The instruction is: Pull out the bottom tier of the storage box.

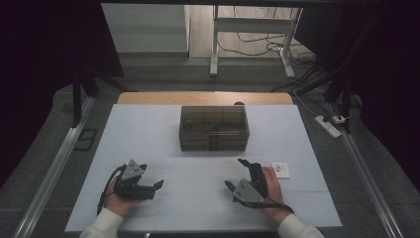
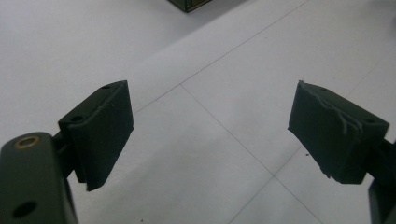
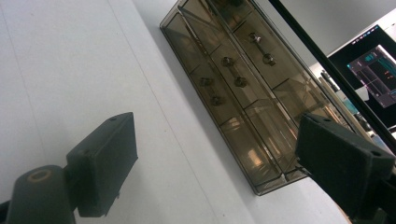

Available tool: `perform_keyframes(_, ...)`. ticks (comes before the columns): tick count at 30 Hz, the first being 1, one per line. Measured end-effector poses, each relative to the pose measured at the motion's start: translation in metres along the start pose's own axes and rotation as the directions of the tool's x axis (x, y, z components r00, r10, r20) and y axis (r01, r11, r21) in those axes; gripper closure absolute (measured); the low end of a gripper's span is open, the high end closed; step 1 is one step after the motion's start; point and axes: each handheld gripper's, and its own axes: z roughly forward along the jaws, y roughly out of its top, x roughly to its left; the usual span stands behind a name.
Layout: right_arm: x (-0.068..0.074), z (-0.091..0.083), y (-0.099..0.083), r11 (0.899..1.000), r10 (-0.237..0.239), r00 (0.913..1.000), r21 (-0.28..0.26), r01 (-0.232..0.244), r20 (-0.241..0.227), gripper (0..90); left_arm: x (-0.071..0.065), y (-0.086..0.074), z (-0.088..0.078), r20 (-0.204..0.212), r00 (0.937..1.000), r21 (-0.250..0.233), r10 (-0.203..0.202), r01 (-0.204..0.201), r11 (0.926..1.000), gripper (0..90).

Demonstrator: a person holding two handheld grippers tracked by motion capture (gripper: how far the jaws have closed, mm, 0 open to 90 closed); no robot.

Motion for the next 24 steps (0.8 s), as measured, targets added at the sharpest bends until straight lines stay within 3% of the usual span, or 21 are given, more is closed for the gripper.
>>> perform_keyframes(15,-0.0009,0.0024,0.0005,1.000,-0.011,0.9995,-0.023,0.011,0.028,12.9,0.0005,-0.0003,0.0008,-0.002,1.0000,0.007,0.002,-0.001,1.0000,13.9)
perform_keyframes(24,-0.0026,0.0047,0.0034,0.998,-0.041,0.9977,-0.049,0.043,0.054,13.7,0.0007,-0.0004,0.0006,-0.004,1.0000,0.006,0.001,-0.001,1.0000,13.9)
